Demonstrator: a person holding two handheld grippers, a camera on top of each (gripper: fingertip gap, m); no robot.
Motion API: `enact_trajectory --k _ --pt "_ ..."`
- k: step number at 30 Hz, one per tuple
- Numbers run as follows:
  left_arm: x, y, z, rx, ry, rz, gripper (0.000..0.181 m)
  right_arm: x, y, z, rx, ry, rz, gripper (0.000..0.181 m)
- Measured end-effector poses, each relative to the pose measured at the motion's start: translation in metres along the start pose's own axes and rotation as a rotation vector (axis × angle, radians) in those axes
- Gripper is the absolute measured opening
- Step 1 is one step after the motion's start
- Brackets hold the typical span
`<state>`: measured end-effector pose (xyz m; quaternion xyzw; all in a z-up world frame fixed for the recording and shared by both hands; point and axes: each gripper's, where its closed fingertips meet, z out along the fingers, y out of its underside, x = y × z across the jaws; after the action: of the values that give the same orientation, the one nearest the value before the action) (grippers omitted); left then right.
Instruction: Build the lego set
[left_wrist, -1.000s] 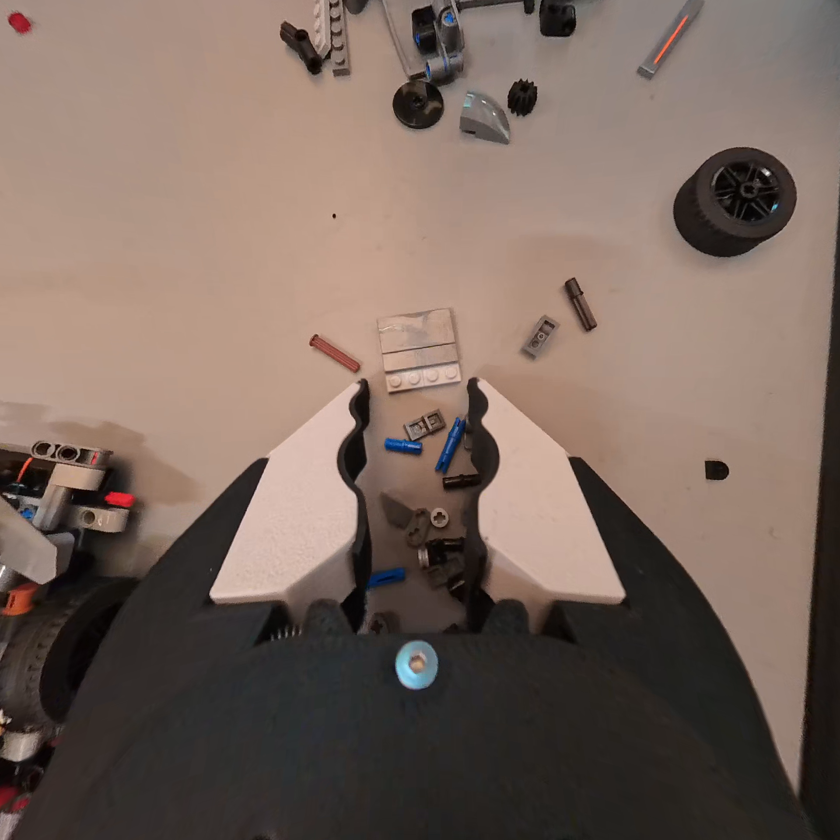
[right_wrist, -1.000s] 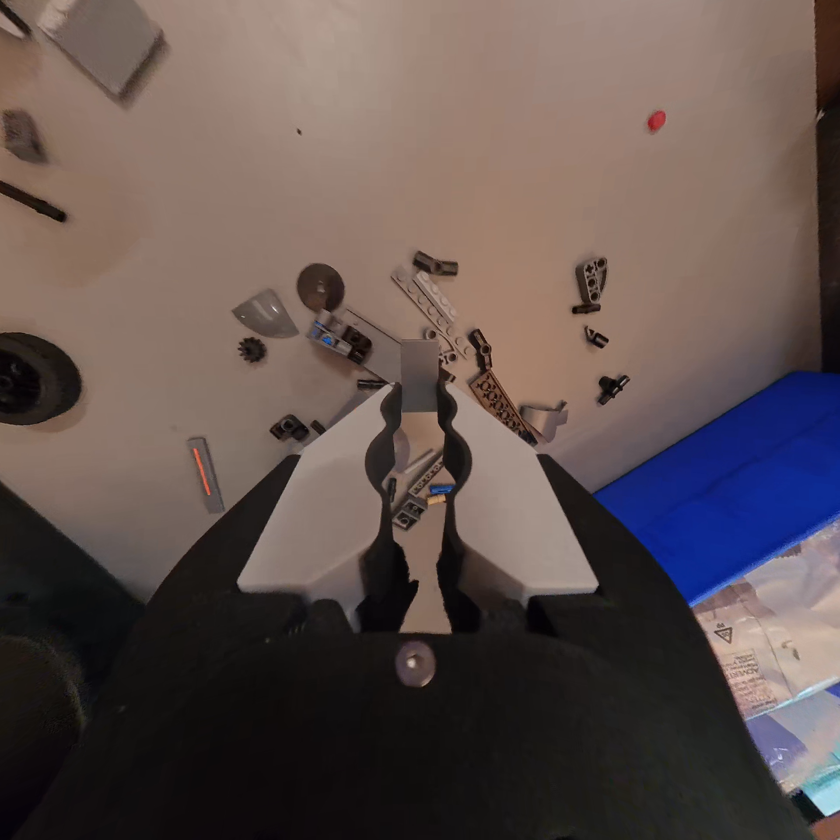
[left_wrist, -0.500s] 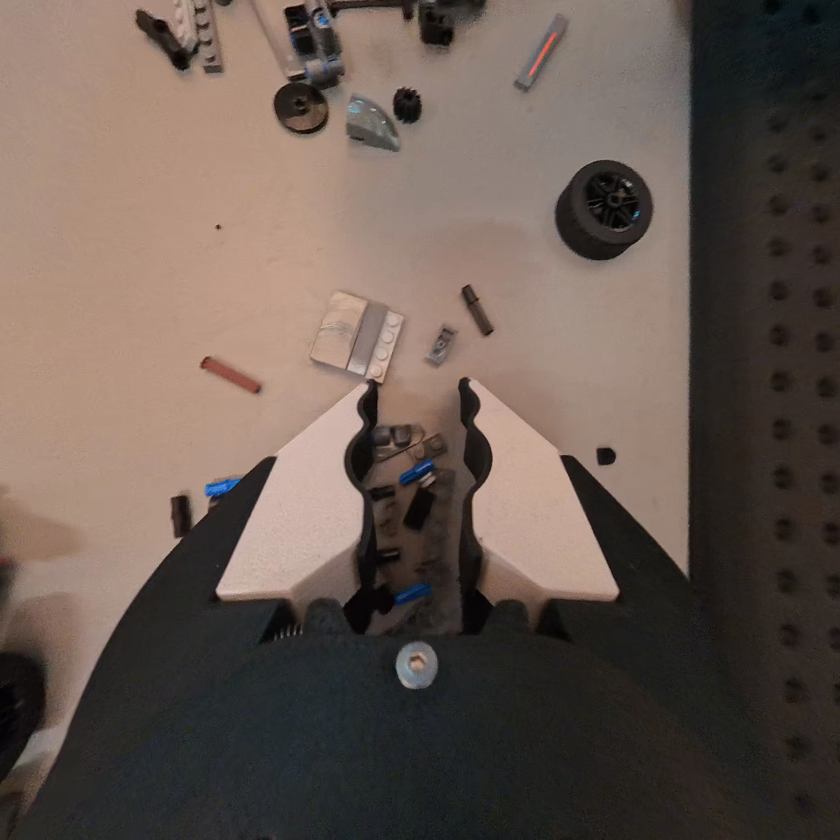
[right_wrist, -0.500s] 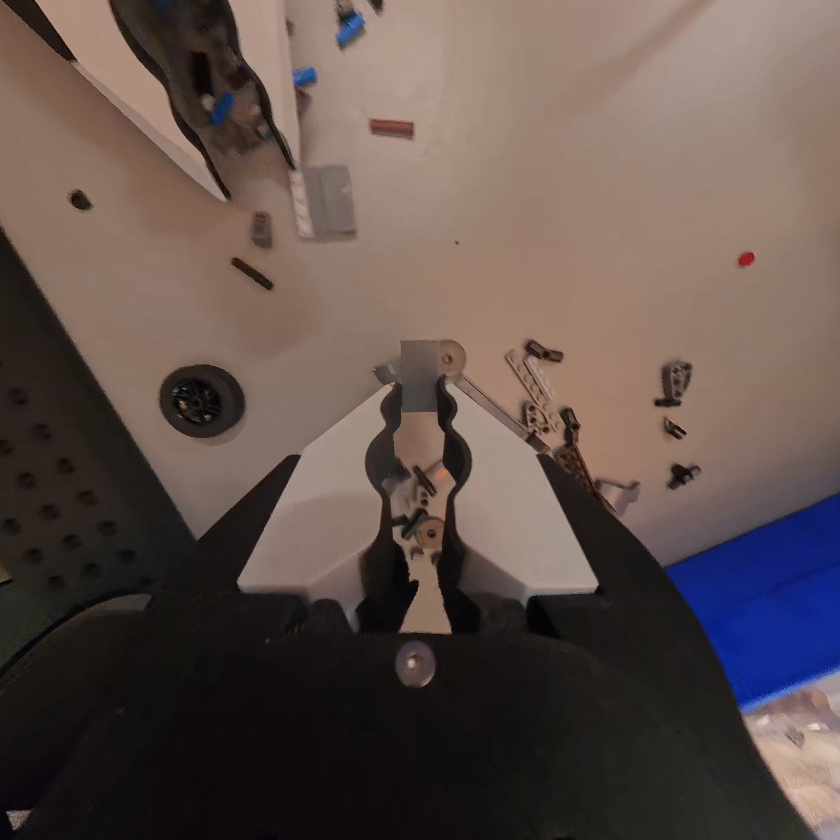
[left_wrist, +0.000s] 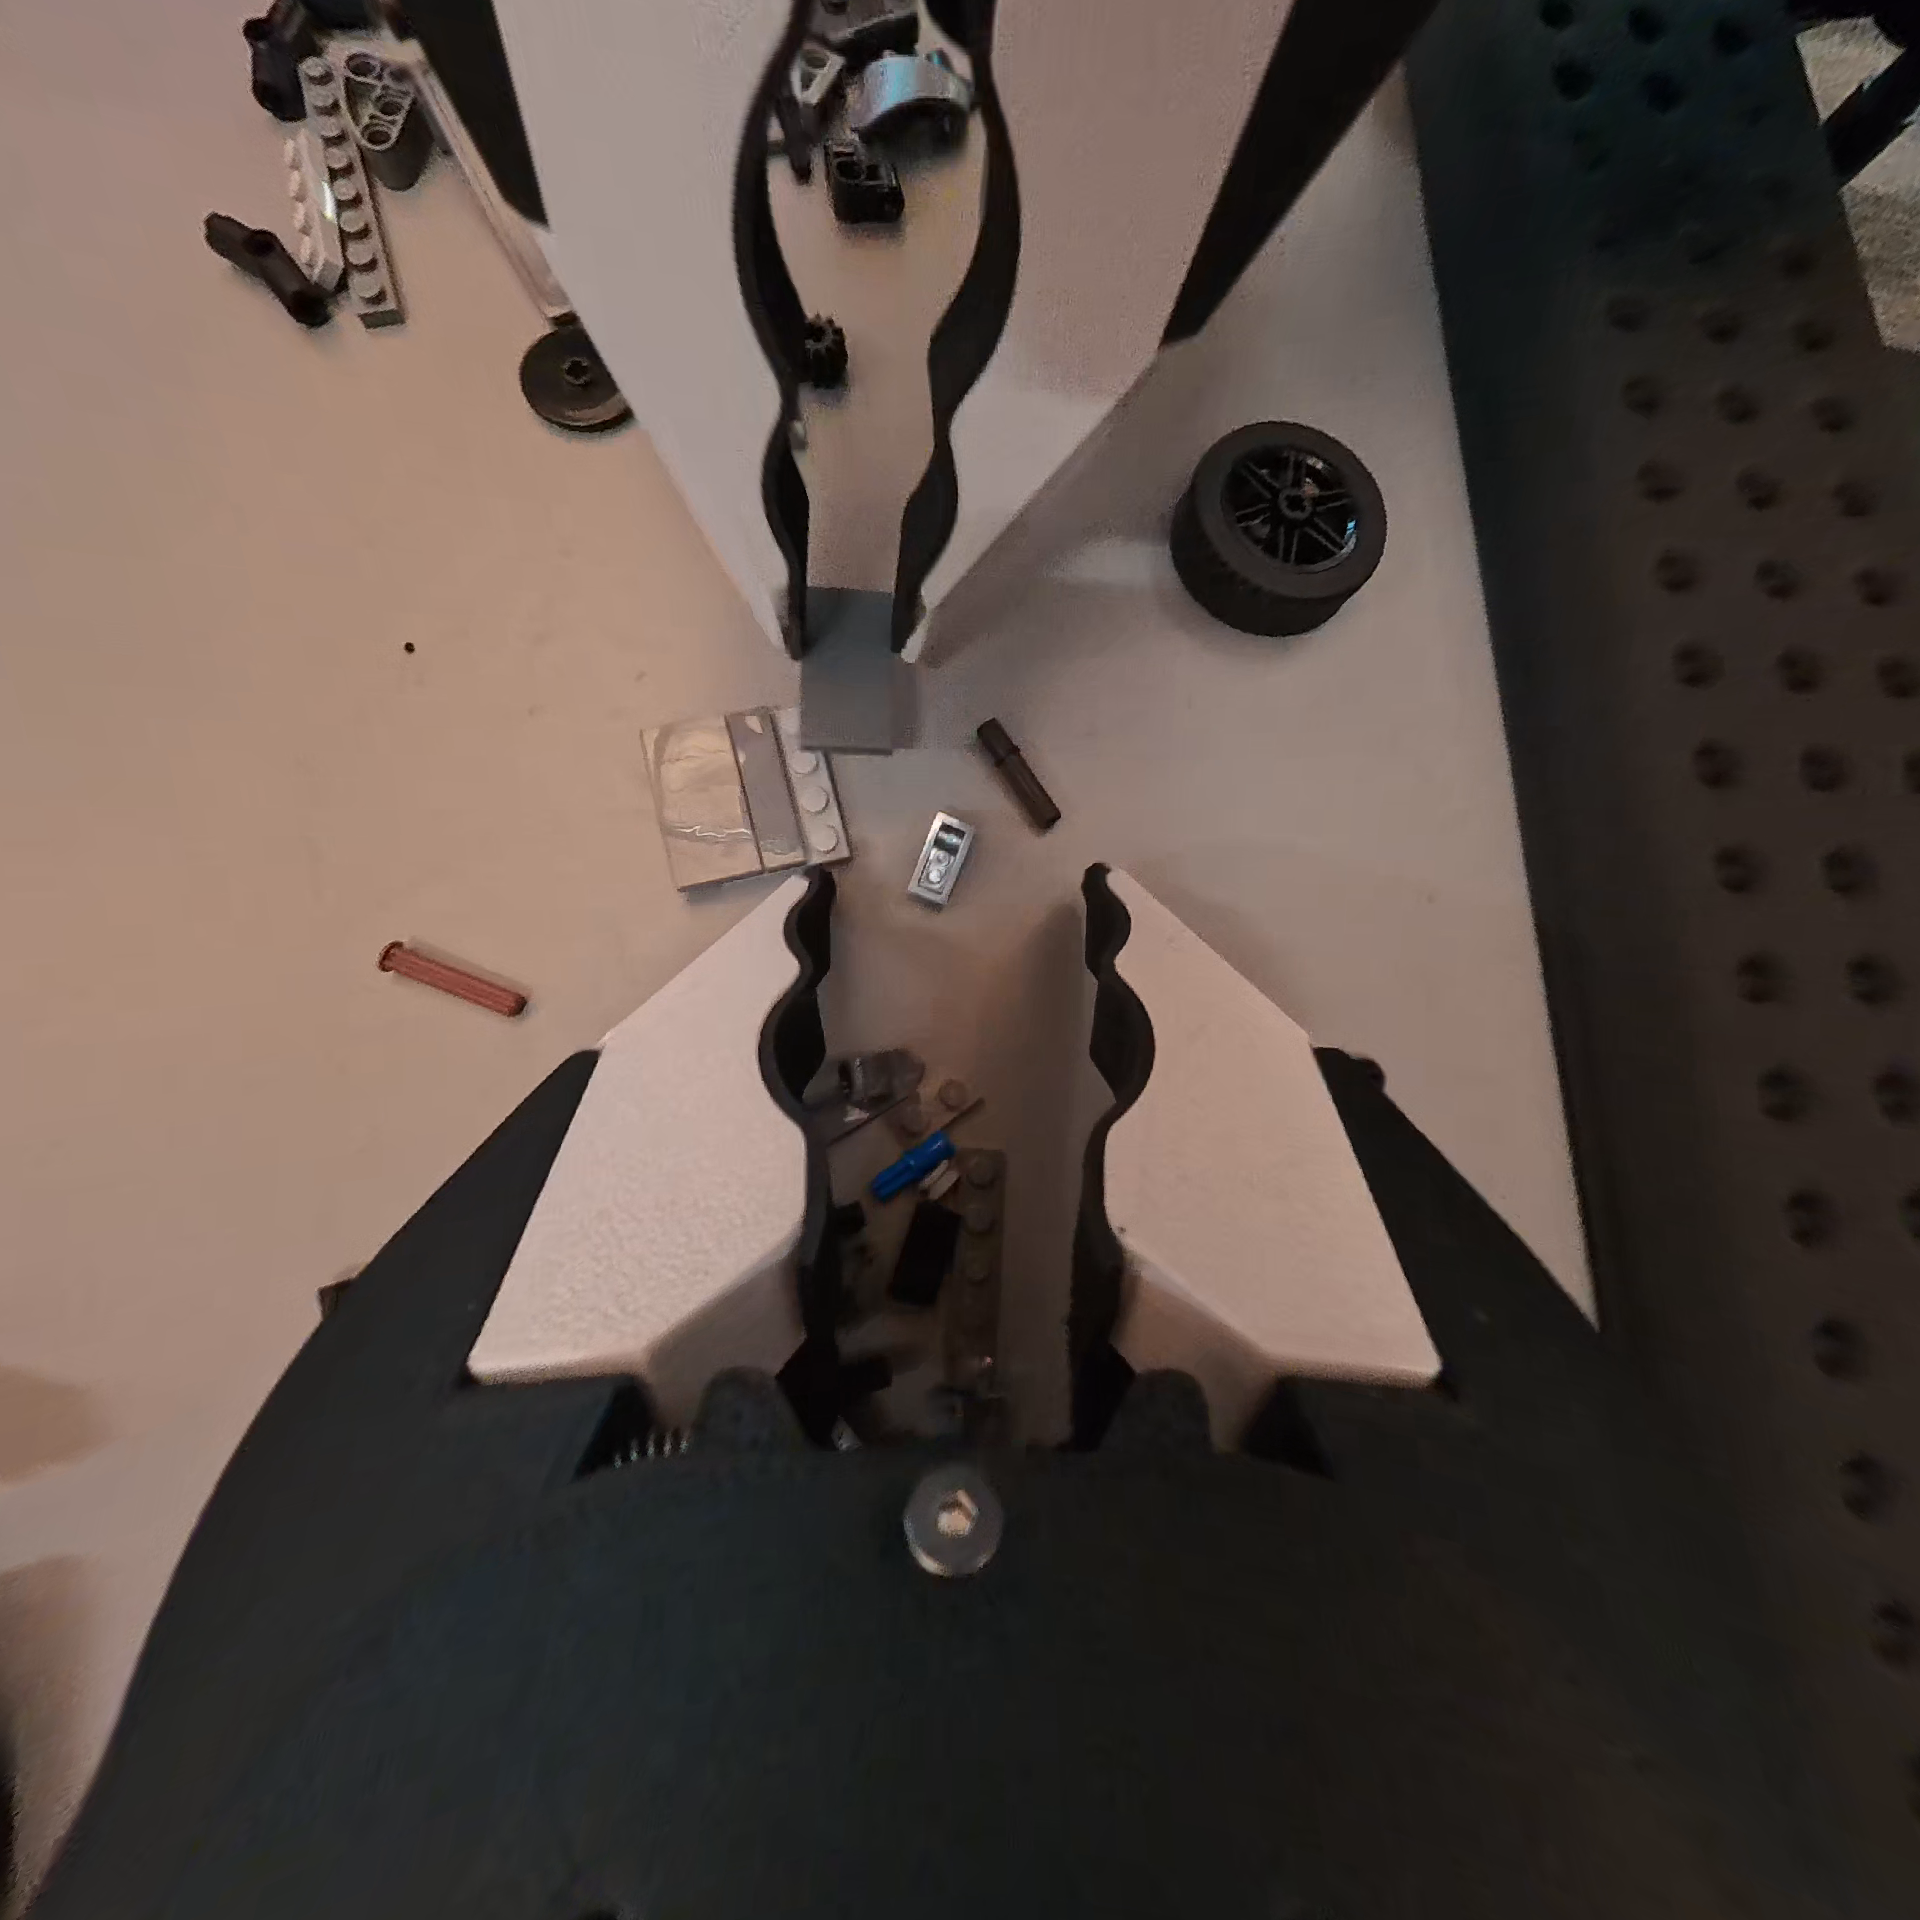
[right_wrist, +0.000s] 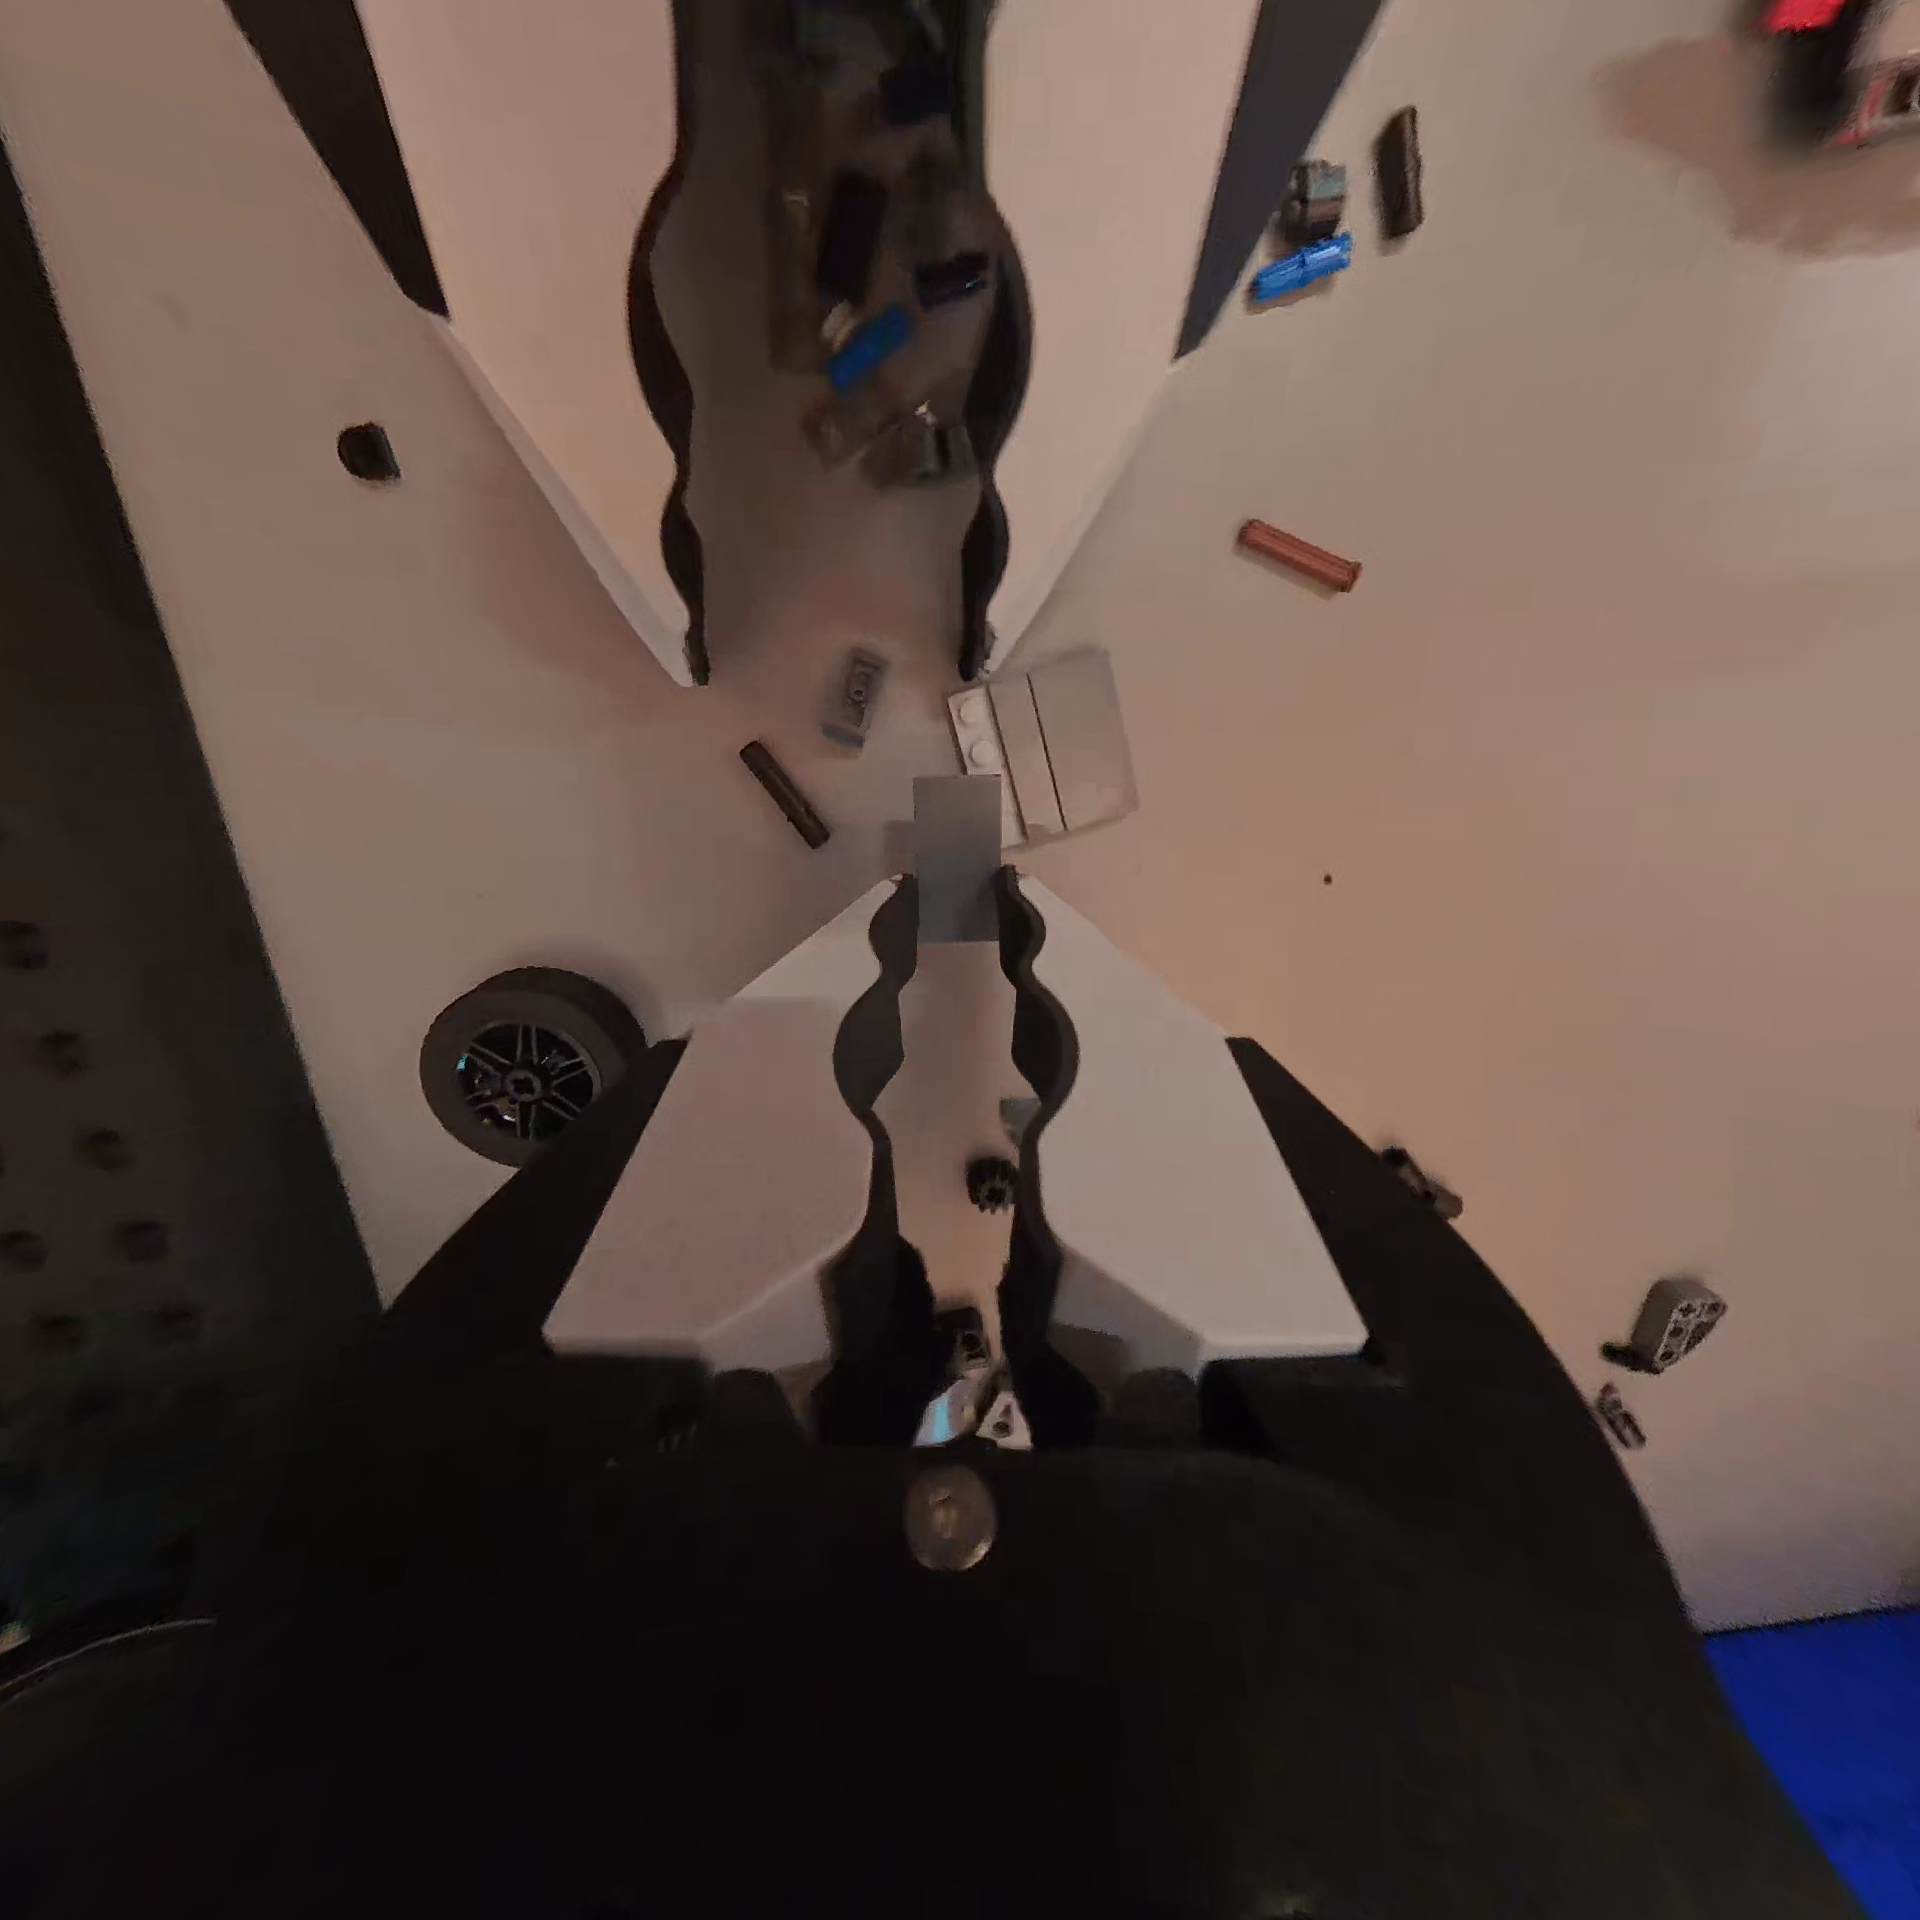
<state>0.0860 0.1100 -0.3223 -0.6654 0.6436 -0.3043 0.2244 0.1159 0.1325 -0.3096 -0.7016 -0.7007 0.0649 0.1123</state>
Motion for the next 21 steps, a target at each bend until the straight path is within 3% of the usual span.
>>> enact_trajectory --k 6,13,21 --pt "-0.005 0.003 -0.002 -0.001 -0.033 0.03 0.046 0.0 -0.004 0.009 -0.015 -0.001 -0.103 0.013" --pt "0.007 -0.002 -0.006 0.023 -0.01 0.161 0.036 0.001 -0.007 0.009 0.033 -0.037 -0.088 0.013" --pt "0.003 -0.011 -0.011 0.046 -0.2 0.444 0.036 0.003 -0.008 0.012 0.051 -0.03 -0.113 0.013"
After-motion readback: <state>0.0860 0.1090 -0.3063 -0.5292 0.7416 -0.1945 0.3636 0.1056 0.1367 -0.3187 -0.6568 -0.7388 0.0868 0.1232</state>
